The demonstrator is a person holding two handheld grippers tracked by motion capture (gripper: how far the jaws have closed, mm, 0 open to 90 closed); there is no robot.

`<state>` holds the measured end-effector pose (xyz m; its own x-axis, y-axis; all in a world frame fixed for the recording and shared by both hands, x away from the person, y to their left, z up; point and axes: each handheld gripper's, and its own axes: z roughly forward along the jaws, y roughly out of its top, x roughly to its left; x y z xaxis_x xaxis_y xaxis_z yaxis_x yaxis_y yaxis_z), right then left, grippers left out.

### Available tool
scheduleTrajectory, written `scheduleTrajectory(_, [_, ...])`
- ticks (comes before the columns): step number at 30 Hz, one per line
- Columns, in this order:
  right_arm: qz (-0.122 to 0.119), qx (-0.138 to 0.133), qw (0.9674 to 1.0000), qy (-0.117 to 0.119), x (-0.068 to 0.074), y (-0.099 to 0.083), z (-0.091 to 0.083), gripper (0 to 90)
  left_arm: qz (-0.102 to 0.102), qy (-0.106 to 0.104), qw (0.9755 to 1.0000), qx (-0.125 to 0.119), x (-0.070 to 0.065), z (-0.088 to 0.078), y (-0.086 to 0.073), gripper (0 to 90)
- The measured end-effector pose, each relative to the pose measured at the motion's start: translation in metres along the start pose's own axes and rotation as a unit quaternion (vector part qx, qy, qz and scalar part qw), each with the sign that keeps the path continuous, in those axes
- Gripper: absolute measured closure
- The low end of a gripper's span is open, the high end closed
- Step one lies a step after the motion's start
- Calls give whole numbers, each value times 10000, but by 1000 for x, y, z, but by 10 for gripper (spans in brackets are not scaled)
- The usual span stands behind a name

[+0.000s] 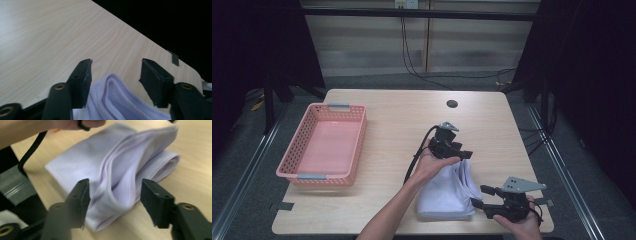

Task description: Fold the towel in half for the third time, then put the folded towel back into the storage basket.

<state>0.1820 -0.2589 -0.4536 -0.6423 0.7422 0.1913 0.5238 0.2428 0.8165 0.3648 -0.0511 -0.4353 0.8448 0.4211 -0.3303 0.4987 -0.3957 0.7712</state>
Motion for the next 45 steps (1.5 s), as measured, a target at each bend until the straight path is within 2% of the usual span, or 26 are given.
scheduleTrajectory(2, [-20, -114, 9999, -126, -1, 6, -1, 328, 65, 39, 10000, -12, 0, -11, 0, 398])
scheduleTrajectory(3, [-79, -123, 9998, -113, -1, 10, 0, 328, 83, 105, 9999, -37, 1, -19, -2, 392])
scheduleTrajectory(7, [-118, -12, 9998, -181, -7, 28, 18, 268, 92, 335, 9994, -94, 7, -42, -17, 372])
scheduleTrajectory(8, [-225, 51, 9994, -264, -9, 35, 25, 265, 91, 383, 9992, -79, 9, -48, -22, 368])
scheduleTrajectory(9, [-242, 33, 9990, -371, -10, 41, 32, 247, 77, 423, 9991, -64, 11, -54, -28, 368])
scheduleTrajectory(10, [-202, -1, 9991, -376, -14, 48, 39, 240, 81, 461, 9989, -44, 12, -59, -33, 365])
scheduleTrajectory(11, [-229, 71, 9989, -406, -18, 55, 47, 238, 61, 457, 9989, -47, 14, -65, -38, 360])
scheduleTrajectory(13, [-220, 151, 9983, -526, -25, 67, 63, 208, 19, 584, 9983, -47, 16, -76, -46, 360])
scheduleTrajectory(14, [-182, 251, 9982, -516, -28, 71, 72, 217, 7, 589, 9982, -77, 16, -81, -51, 356])
scheduleTrajectory(16, [-235, 391, 9968, -661, -33, 77, 89, 211, 28, 670, 9977, -18, 16, -91, -58, 353])
scheduleTrajectory(19, [-245, 705, 9942, -773, -39, 80, 105, 237, 42, 641, 9979, 38, 14, -103, -71, 337])
scheduleTrajectory(20, [-331, 811, 9919, -921, -41, 79, 110, 245, 21, 631, 9980, 23, 13, -106, -77, 331])
scheduleTrajectory(21, [-268, 863, 9909, -998, -45, 78, 112, 243, 22, 624, 9980, 78, 12, -109, -82, 330])
scheduleTrajectory(23, [-131, 924, 9916, -894, -55, 74, 113, 269, 67, 582, 9980, 233, 8, -114, -93, 318])
scheduleTrajectory(28, [-70, 919, 9930, -741, -69, 63, 99, 292, 55, 486, 9979, 425, -7, -126, -123, 289])
scheduleTrajectory(29, [-116, 916, 9928, -760, -73, 61, 97, 291, 49, 494, 9977, 466, -11, -128, -132, 278])
scheduleTrajectory(33, [-97, 1090, 9927, -504, -83, 50, 99, 283, 95, 309, 9962, 809, -23, -127, -155, 239])
scheduleTrajectory(34, [-94, 1219, 9915, -452, -85, 44, 102, 280, 122, 278, 9959, 850, -24, -126, -157, 228])
scheduleTrajectory(36, [-13, 1193, 9922, -347, -87, 39, 104, 275, 130, 238, 9953, 931, -27, -121, -157, 216])
scheduleTrajectory(38, [-73, 1186, 9923, -347, -90, 42, 104, 243, 286, 121, 9947, 979, -30, -116, -156, 212])
scheduleTrajectory(39, [-68, 1157, 9927, -329, -89, 43, 105, 244, 233, 129, 9948, 981, -32, -111, -155, 212])
scheduleTrajectory(41, [-96, 1060, 9940, -260, -89, 45, 106, 245, 256, 70, 9941, 1047, -34, -105, -155, 202])
scheduleTrajectory(42, [-119, 1054, 9941, -222, -88, 47, 107, 244, 332, 96, 9926, 1166, -34, -102, -155, 210])
scheduleTrajectory(43, [-117, 1083, 9939, -171, -87, 47, 108, 243, 360, 96, 9926, 1155, -36, -98, -156, 211])
scheduleTrajectory(44, [-139, 1161, 9930, -187, -86, 48, 111, 232, 461, 113, 9912, 1232, -35, -97, -155, 217])
scheduleTrajectory(45, [-153, 1170, 9928, -186, -86, 47, 112, 238, 444, 88, 9915, 1221, -36, -95, -155, 226])
